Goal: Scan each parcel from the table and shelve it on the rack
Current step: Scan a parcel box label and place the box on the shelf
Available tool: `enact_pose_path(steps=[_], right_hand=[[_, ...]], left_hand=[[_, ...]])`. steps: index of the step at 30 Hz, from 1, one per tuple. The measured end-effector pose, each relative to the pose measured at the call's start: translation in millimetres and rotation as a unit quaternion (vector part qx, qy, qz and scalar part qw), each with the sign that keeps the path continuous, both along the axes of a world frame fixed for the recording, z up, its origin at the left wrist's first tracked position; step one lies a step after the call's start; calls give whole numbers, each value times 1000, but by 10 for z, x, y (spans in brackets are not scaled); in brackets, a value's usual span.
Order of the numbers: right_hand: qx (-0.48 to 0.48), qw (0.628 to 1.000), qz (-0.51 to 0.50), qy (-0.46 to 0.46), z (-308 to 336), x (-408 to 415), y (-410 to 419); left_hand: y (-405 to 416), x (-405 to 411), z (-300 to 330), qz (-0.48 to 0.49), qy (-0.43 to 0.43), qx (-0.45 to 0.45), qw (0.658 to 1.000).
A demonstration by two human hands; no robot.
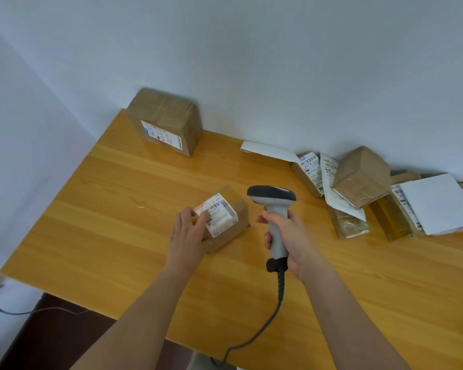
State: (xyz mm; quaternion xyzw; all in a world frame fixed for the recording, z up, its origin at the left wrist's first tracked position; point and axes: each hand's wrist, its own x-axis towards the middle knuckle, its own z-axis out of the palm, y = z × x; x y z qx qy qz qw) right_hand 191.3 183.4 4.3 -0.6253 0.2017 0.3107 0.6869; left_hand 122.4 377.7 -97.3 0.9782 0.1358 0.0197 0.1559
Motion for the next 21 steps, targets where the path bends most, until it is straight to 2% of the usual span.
enact_pose_path(steps=[2,5,9,13,17,21], right_hand=[[-3,1000,1,2,-10,-3,-5],[-5,1000,7,2,-11,-5,-19],[-9,1000,19,-5,13,-1,-43],[-6,999,38,-8,43,10,-48],[12,999,49,6,94,9,-30],[23,998,64,6,141,12,-7]], left_hand=[[-49,-30,-67,-3,-33,-13,999],[-75,-54,-112,42,-32,-67,996],[-10,-86,-133,92,2,-158,983],[58,-90,-121,114,40,-282,952],[90,-34,-75,134,53,-311,939],[-28,53,-42,248,45,-308,917]])
